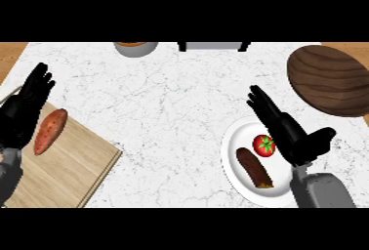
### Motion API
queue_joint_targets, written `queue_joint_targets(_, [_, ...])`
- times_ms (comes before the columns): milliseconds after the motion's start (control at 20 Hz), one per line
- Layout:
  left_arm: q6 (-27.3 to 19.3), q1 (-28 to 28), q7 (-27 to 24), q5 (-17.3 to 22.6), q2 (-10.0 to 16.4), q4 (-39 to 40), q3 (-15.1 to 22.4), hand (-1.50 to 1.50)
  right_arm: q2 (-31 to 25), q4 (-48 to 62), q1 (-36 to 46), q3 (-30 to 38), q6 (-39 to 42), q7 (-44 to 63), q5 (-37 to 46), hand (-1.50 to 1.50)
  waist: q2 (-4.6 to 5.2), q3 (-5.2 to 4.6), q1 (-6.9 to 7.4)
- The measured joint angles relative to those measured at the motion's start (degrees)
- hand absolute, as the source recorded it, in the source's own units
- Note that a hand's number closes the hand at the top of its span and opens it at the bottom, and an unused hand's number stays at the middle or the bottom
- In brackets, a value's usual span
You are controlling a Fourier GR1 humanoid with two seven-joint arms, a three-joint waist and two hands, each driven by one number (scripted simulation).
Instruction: Pick the tomato from the plate and place it in the bowl
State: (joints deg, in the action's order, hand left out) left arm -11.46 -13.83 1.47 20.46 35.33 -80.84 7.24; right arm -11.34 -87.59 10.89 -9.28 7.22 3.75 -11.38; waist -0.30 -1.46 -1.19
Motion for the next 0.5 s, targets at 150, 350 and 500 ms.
queue_joint_targets(150, [0.87, 1.15, -1.19, -0.56, -2.74, -1.95, 2.38, 0.00, -1.51, -2.18, -2.12, 2.63, -2.60, -1.04, 1.58, 1.50, 0.03, 0.77, 0.16])
queue_joint_targets(350, [3.14, 1.53, -2.24, -1.19, -5.82, -4.63, 6.94, 0.00, -5.87, -2.87, -3.89, 7.81, -8.44, -3.15, 7.26, 1.50, 0.08, 0.86, -1.01])
queue_joint_targets(500, [5.20, 1.71, -2.31, -1.28, -8.29, -5.89, 10.43, 0.00, -5.72, -0.08, -6.68, 8.96, -14.83, -4.66, 13.24, -1.50, 0.25, 1.13, -0.56])
